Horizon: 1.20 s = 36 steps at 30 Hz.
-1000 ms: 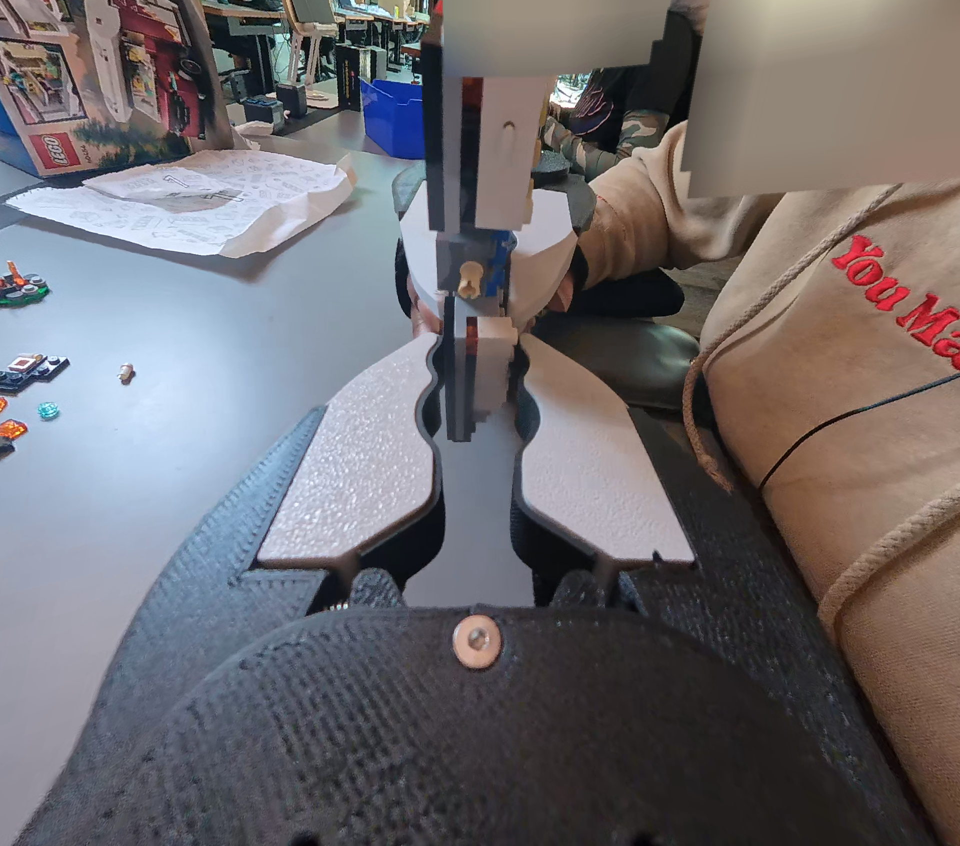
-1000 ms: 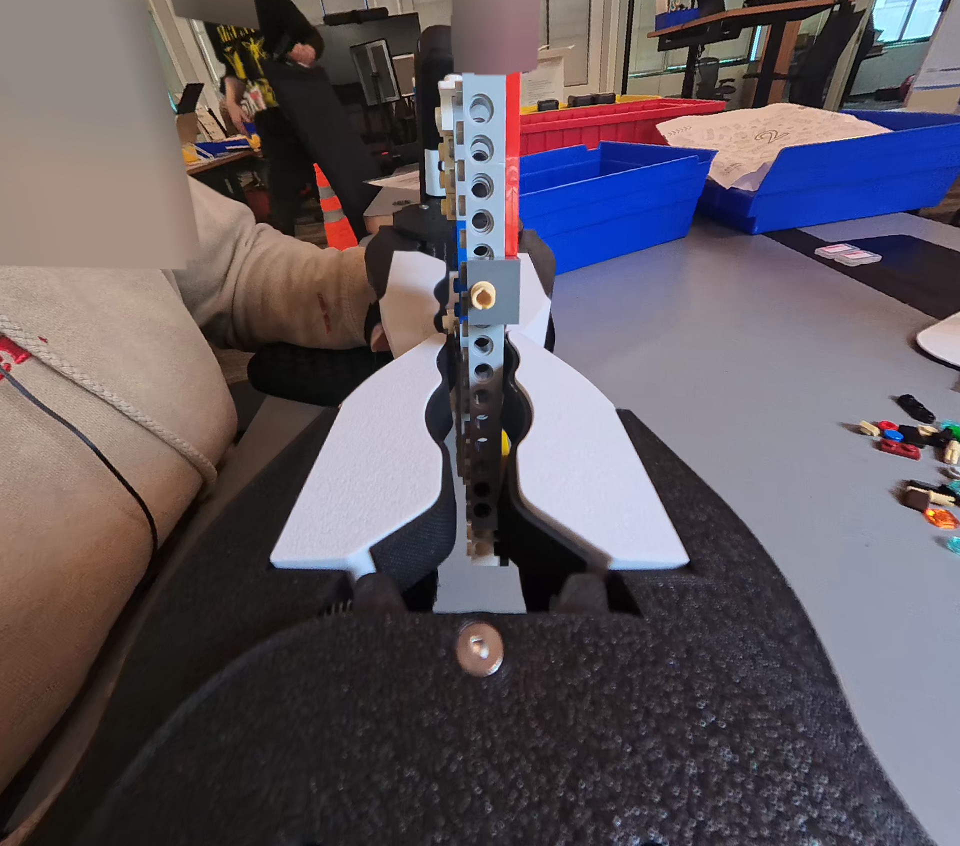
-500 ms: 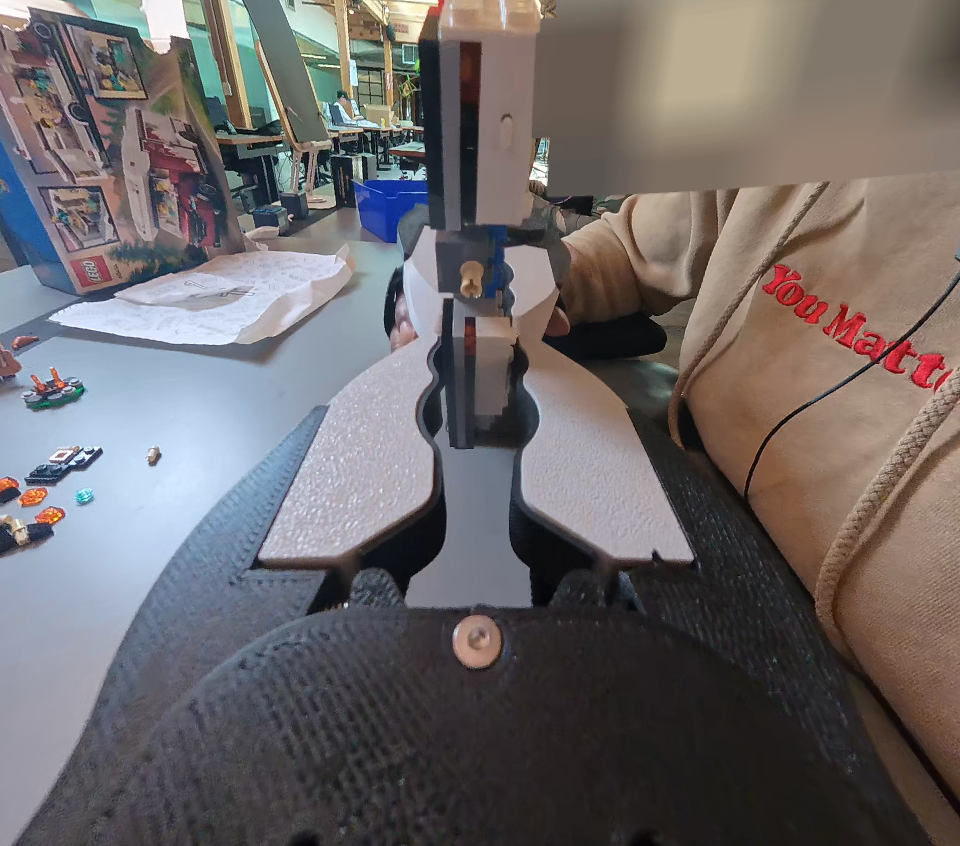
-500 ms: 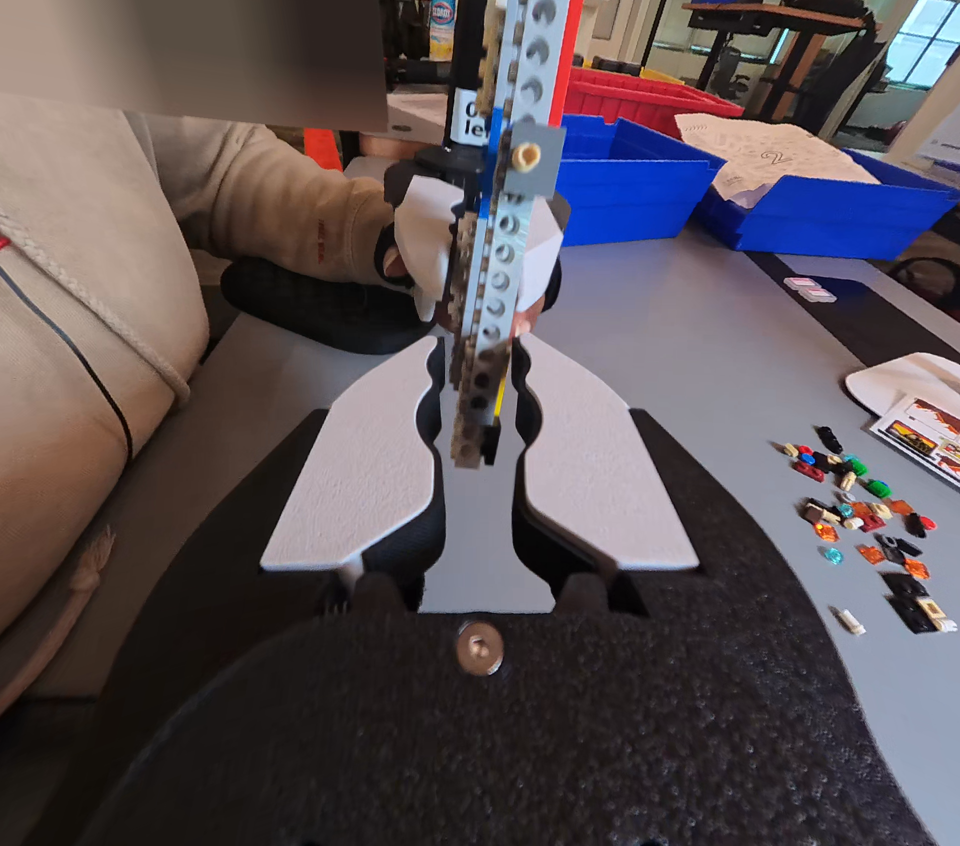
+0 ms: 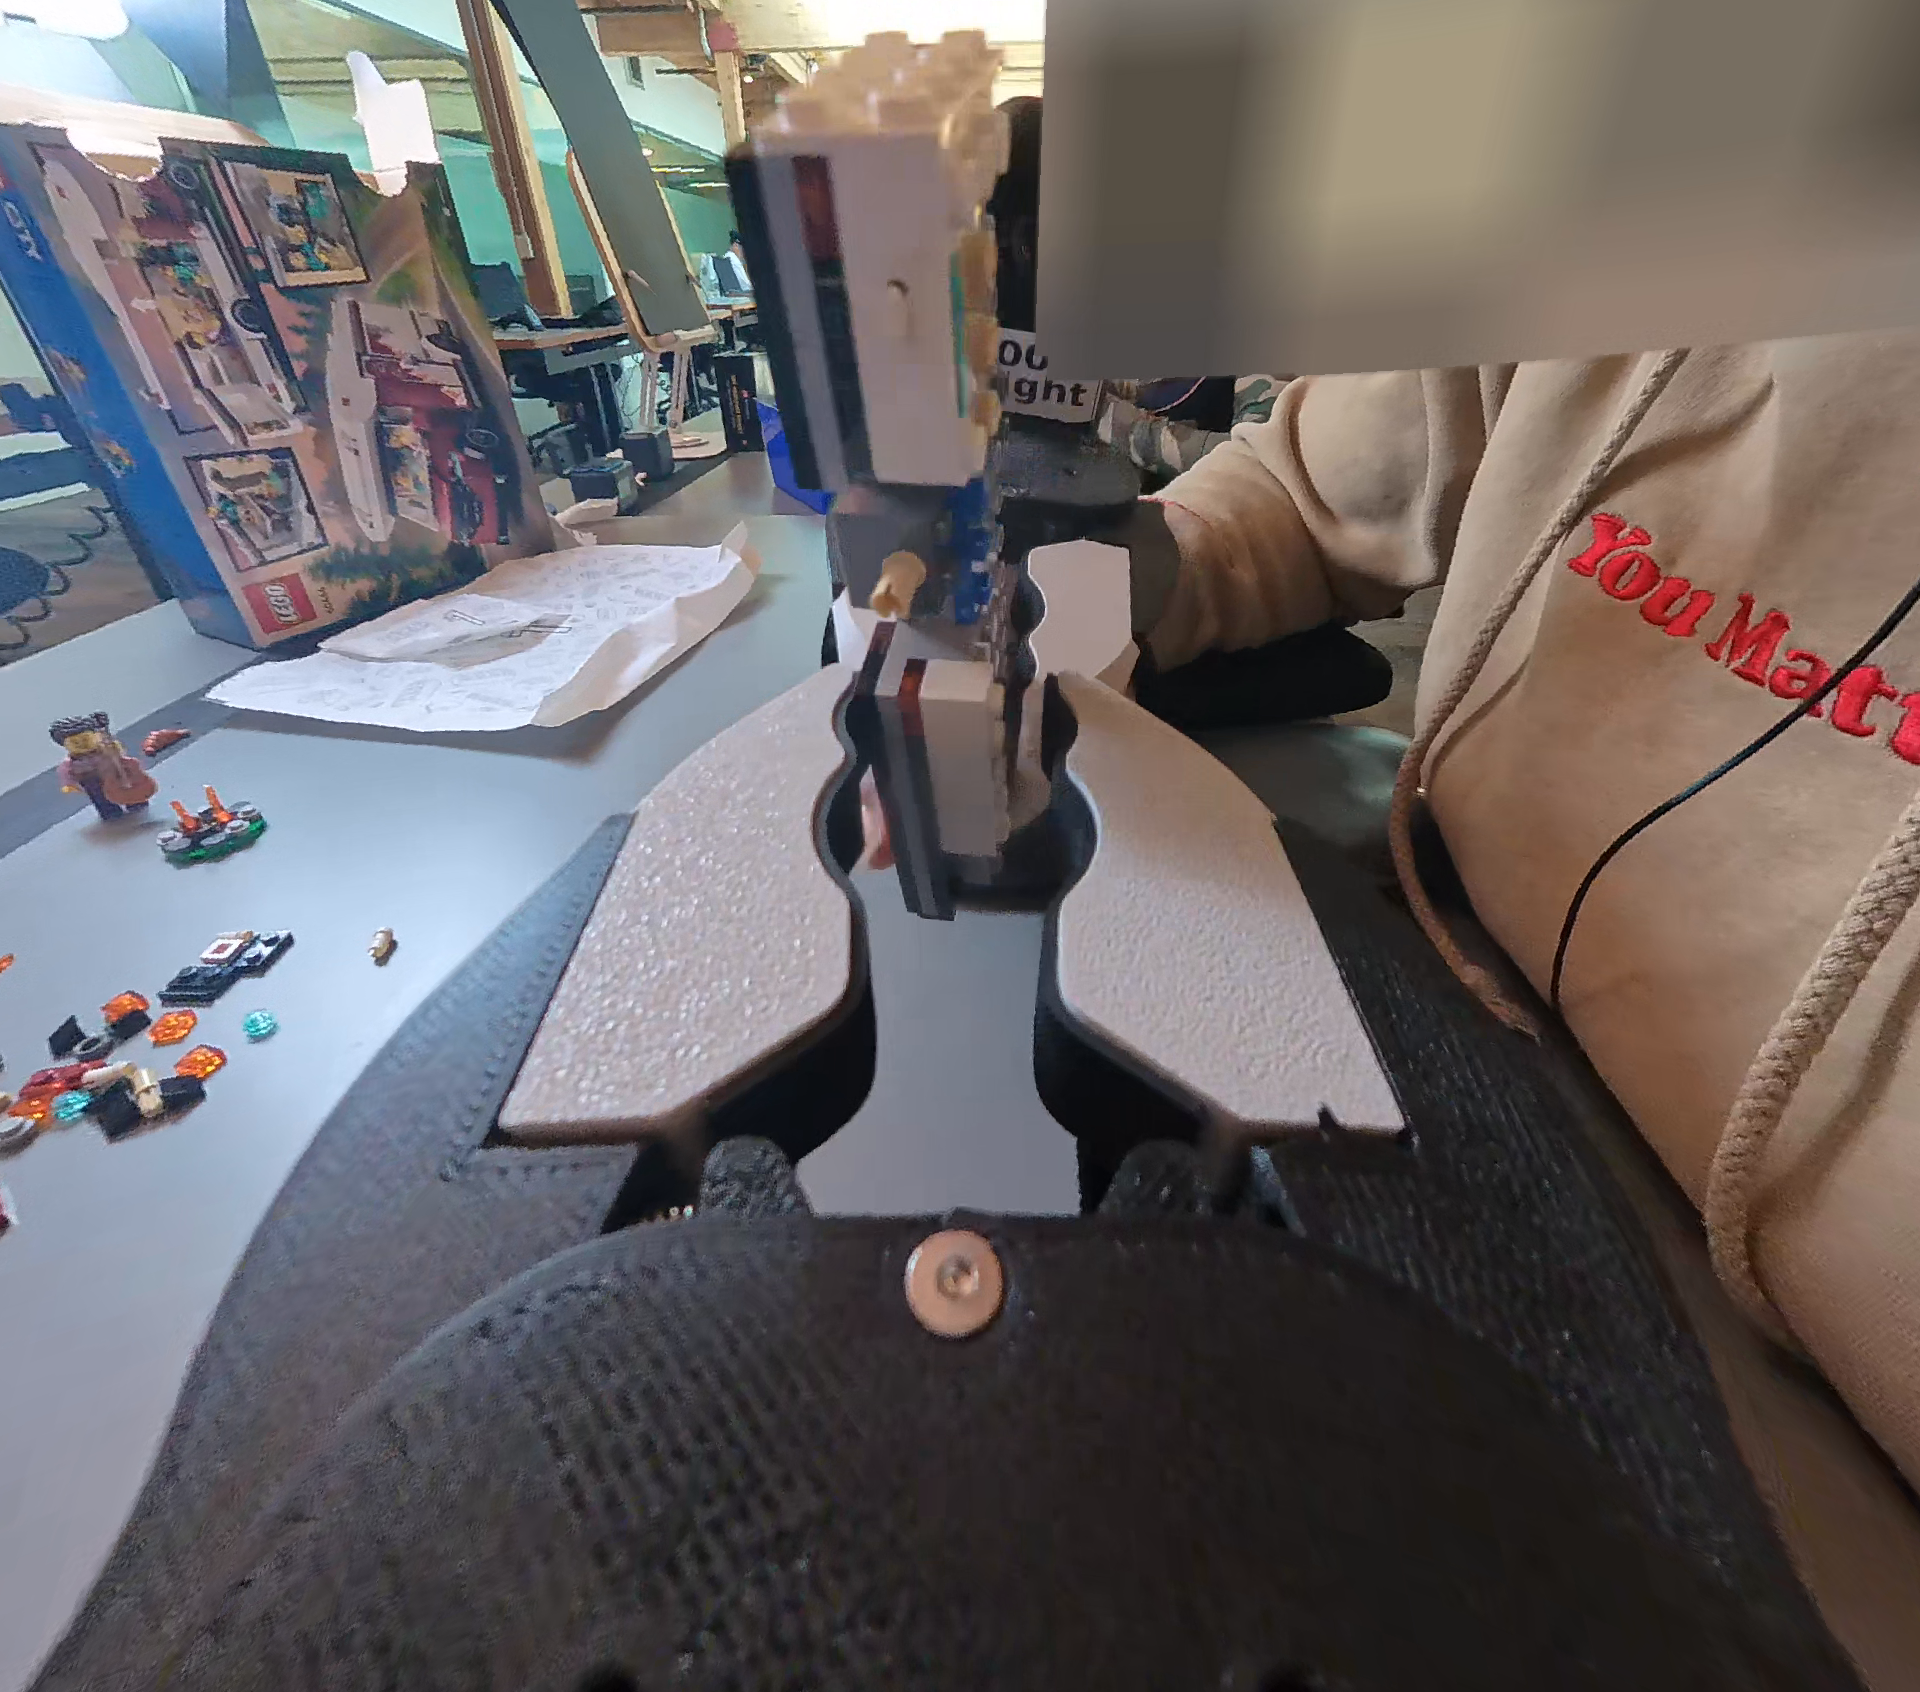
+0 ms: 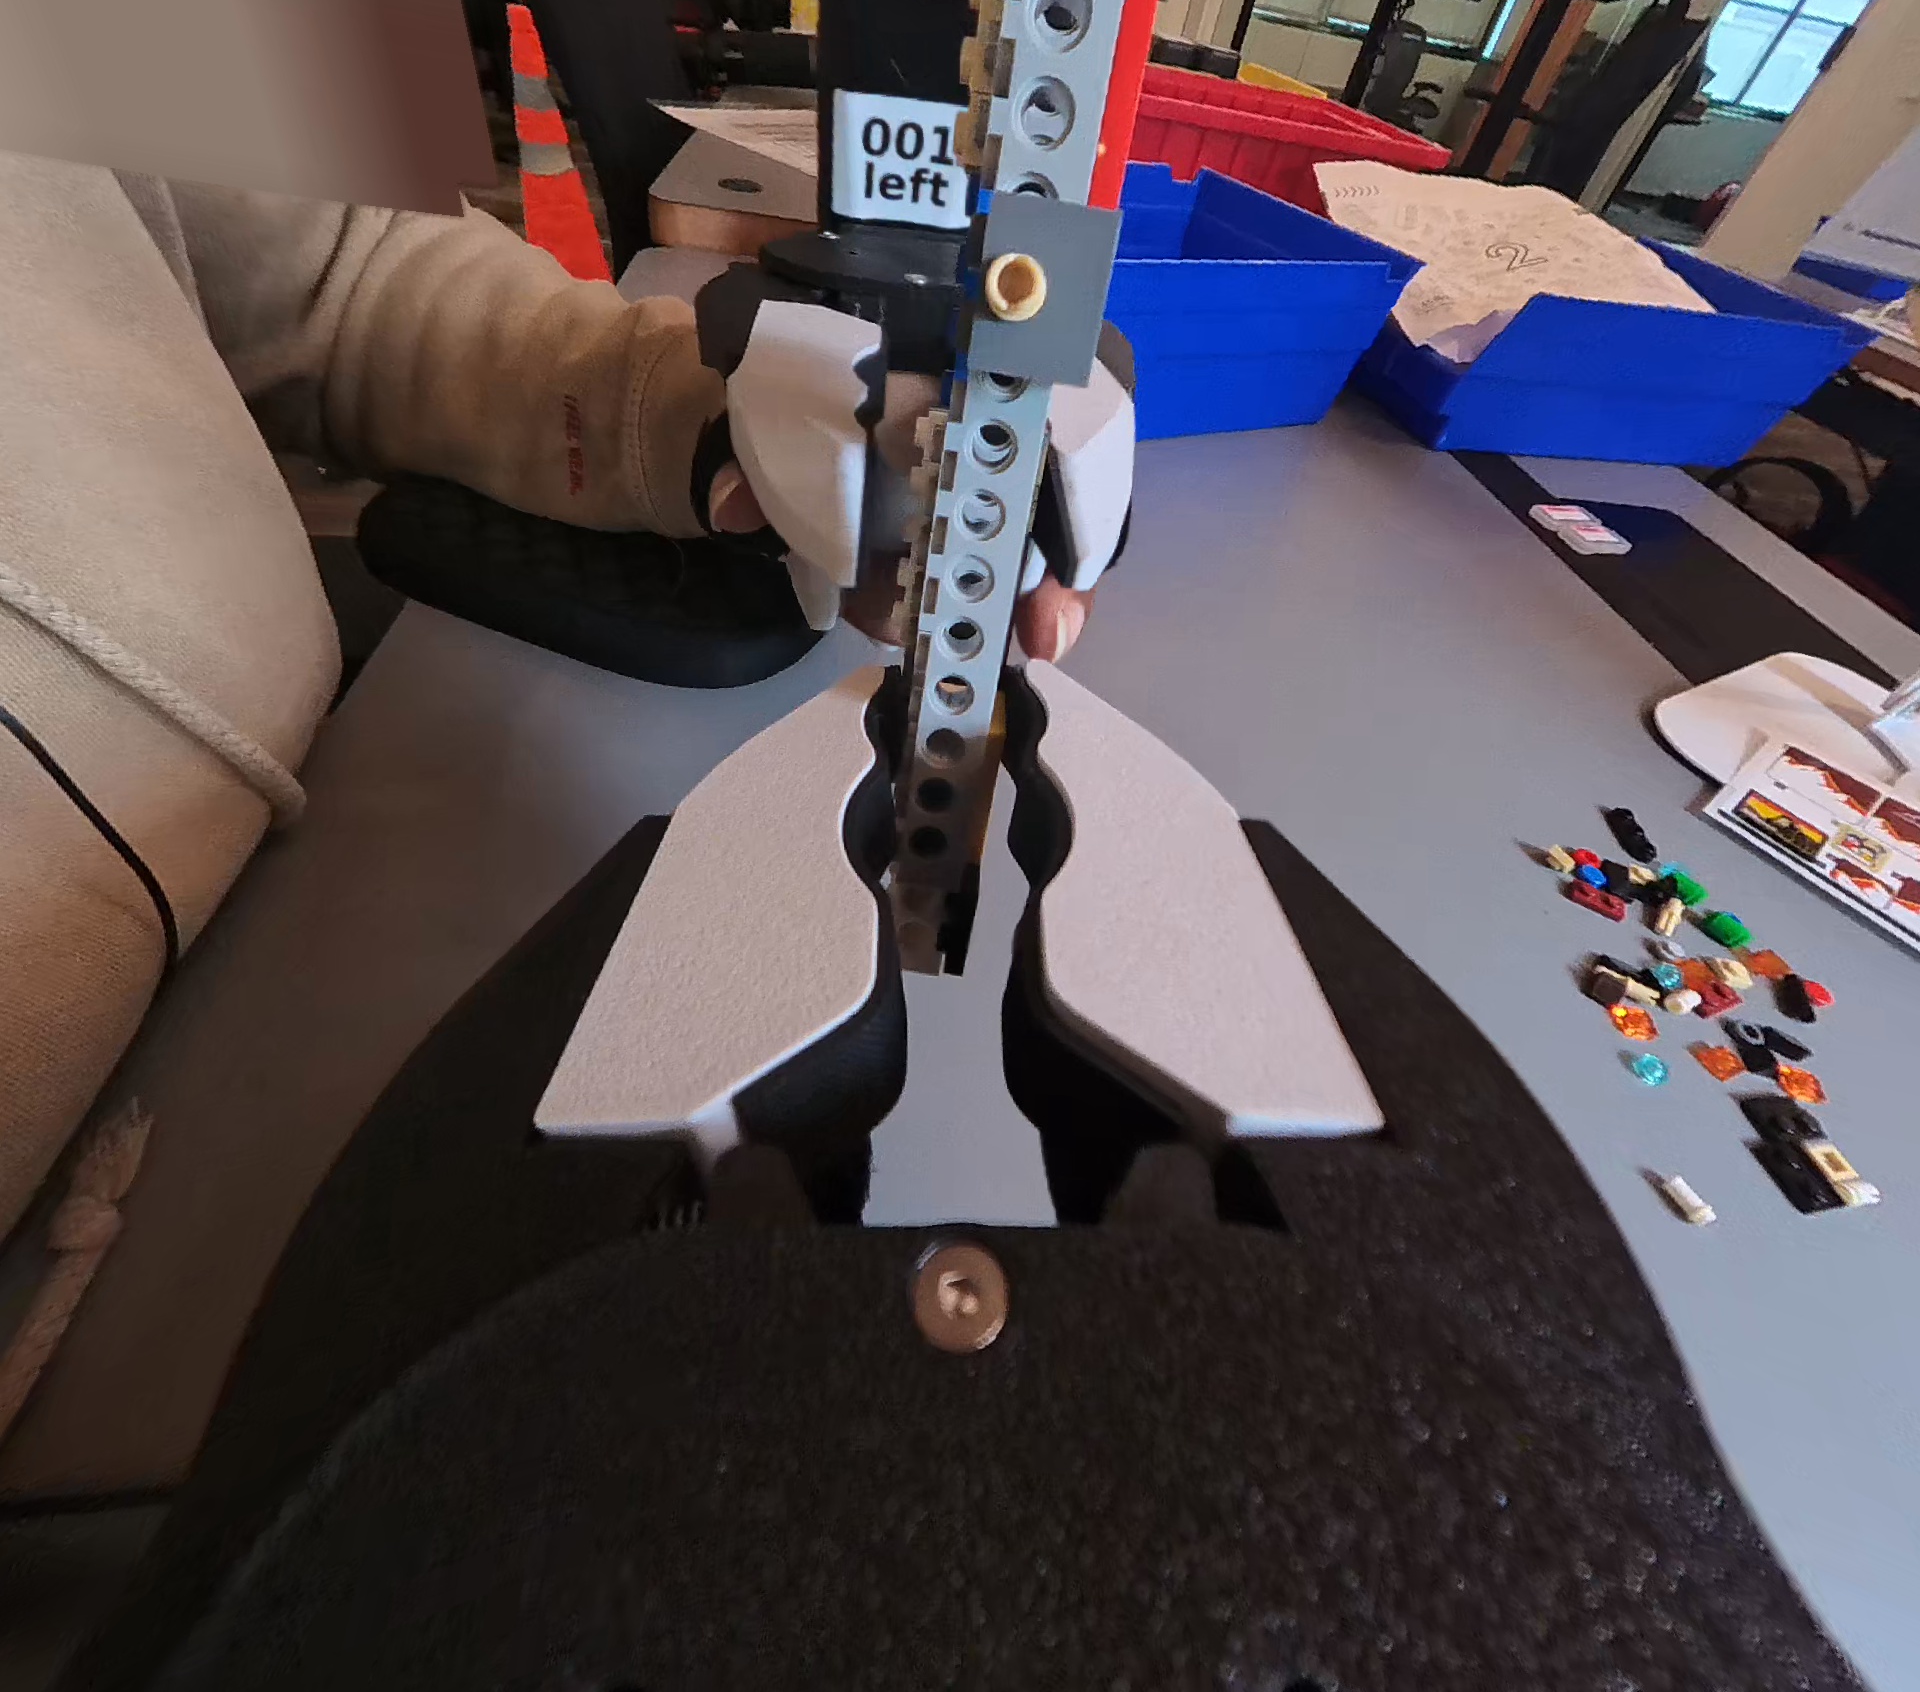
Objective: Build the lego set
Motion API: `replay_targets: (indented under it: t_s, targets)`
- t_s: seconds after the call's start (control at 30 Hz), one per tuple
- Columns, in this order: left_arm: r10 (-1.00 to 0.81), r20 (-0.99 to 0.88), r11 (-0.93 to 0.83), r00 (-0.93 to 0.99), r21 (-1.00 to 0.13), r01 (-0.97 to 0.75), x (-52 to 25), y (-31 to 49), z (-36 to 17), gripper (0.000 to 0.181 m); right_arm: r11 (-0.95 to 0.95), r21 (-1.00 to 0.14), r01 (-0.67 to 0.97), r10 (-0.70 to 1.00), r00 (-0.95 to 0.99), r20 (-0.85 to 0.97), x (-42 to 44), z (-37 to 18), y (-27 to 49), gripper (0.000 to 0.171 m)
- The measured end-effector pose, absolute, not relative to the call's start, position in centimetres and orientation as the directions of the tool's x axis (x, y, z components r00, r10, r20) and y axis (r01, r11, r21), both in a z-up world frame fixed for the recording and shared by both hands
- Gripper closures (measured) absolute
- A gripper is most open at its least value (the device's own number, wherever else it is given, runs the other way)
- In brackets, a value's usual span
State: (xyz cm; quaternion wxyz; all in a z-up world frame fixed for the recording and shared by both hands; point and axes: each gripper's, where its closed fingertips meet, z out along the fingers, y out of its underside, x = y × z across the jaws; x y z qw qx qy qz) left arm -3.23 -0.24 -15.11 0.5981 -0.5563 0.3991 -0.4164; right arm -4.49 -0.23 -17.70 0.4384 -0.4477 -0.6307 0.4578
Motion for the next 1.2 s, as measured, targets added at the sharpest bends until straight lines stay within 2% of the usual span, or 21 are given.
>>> replay_targets:
  t_s: [0.1, 0.27, 0.43, 0.6, 0.77, 0.97, 1.2]
  targets:
    - [-0.931, -0.067, 0.072, 0.359, -0.997, -0.001, -3.2, -0.1, -15.5, 0.148, 0.179, -0.968, 0.177, 0.966, -0.216, 0.14, -4.6, -18.0, -0.3, 0.154]
    - [-0.926, -0.103, 0.092, 0.364, -0.995, -0.048, -3.2, -0.1, -15.9, 0.158, 0.182, -0.961, 0.207, 0.963, -0.238, 0.131, -4.8, -18.7, -0.8, 0.154]
    - [-0.922, -0.116, 0.096, 0.369, -0.993, -0.073, -3.2, -0.1, -15.9, 0.16, 0.204, -0.962, 0.179, 0.963, -0.213, 0.165, -4.9, -18.5, -0.6, 0.152]
    - [-0.926, -0.092, 0.076, 0.367, -0.995, -0.059, -3.1, 0.0, -16.0, 0.16, 0.235, -0.966, 0.106, 0.961, -0.175, 0.215, -4.8, -17.3, -0.5, 0.149]
    - [-0.935, -0.075, 0.072, 0.348, -0.997, -0.021, -2.9, -0.3, -15.8, 0.16, 0.212, -0.974, 0.083, 0.962, -0.195, 0.192, -4.6, -17.0, -0.9, 0.156]
    - [-0.918, -0.107, 0.116, 0.382, -0.993, 0.001, -3.6, -0.1, -14.9, 0.152, 0.163, -0.978, 0.126, 0.973, -0.184, 0.138, -4.7, -17.5, -0.2, 0.157]
    - [-0.913, -0.126, 0.141, 0.388, -0.99, 0.011, -4.1, -0.3, -14.0, 0.159, 0.133, -0.975, 0.176, 0.971, -0.222, 0.093, -5.0, -18.6, -0.5, 0.157]
